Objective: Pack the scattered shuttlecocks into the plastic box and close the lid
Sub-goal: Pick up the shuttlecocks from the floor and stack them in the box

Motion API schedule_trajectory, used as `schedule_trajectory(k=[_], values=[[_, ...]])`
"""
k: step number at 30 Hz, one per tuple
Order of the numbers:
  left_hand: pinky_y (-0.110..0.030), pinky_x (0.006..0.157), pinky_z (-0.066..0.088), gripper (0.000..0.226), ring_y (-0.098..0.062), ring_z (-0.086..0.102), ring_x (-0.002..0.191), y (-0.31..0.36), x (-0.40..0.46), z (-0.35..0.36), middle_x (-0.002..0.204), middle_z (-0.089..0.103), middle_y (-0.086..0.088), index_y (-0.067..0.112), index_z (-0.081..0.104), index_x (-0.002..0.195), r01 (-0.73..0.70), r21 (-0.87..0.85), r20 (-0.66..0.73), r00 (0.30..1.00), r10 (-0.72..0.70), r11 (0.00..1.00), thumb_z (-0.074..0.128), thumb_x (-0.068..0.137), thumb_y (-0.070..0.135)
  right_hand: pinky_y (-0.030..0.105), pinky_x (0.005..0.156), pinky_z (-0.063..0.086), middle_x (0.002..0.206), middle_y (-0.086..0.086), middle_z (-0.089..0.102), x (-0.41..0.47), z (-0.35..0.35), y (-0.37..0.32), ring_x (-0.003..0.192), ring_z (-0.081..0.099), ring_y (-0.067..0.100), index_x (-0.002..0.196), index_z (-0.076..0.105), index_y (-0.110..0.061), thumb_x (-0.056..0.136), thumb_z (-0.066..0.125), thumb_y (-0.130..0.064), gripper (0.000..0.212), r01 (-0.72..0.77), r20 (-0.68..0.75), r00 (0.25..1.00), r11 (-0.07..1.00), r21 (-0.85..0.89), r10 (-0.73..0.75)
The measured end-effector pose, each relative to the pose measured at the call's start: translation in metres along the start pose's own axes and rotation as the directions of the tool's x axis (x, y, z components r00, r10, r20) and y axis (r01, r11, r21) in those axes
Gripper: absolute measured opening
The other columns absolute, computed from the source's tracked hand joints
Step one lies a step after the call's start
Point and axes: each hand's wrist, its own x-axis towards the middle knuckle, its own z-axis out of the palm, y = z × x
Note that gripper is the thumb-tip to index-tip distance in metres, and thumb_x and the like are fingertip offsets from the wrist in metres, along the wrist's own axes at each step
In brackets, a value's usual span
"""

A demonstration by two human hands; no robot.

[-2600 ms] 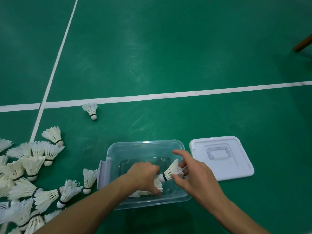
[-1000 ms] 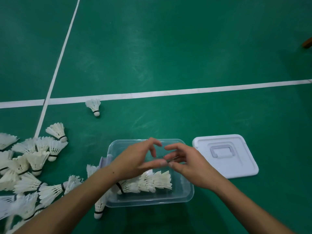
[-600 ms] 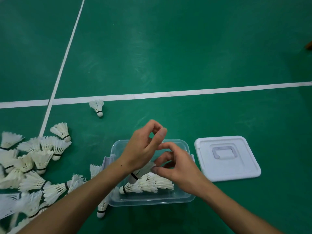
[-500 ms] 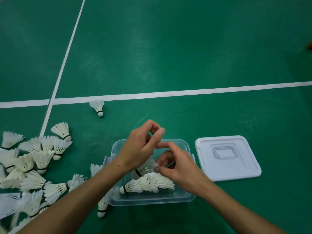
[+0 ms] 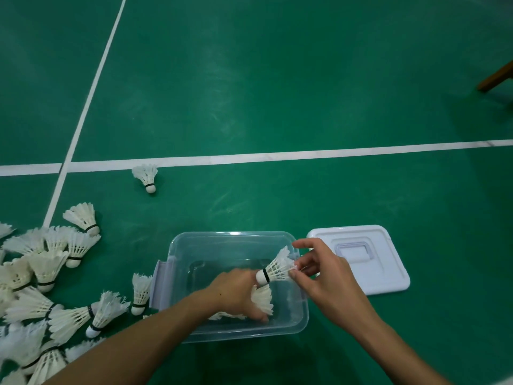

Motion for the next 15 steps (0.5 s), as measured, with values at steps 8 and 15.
schedule_trajectory(k=[8,15], values=[[-0.039,0.081,0.055,0.046,-0.018,0.058,0.097,-0.017,-0.005,0.003,0.104,0.058,0.011,0.034,0.054,0.103,-0.021,-0.086,-0.074,0.997,0.014,0.996,0.081,0.068,0.045,0.030,0.080,0.058,0.087,-0.012,0.070,-0.005,0.000,-0.004,0.084,0.069,0.004,0.128,0.058,-0.033,0.093,0.077,-0.018,0.043,0.032,-0.032,0.999,0.997,-0.073,-0.034],[-0.032,0.076,0.051,0.047,-0.015,0.060,0.090,-0.031,-0.035,-0.013,0.102,0.060,0.014,0.030,0.053,0.106,-0.108,-0.277,-0.198,0.979,0.053,0.955,0.082,0.069,0.037,0.030,0.083,0.055,0.088,-0.022,0.065,-0.009,0.009,-0.007,0.087,0.066,0.007,0.134,0.055,-0.029,0.096,0.073,-0.017,0.044,0.110,0.001,0.994,0.977,-0.182,-0.111]])
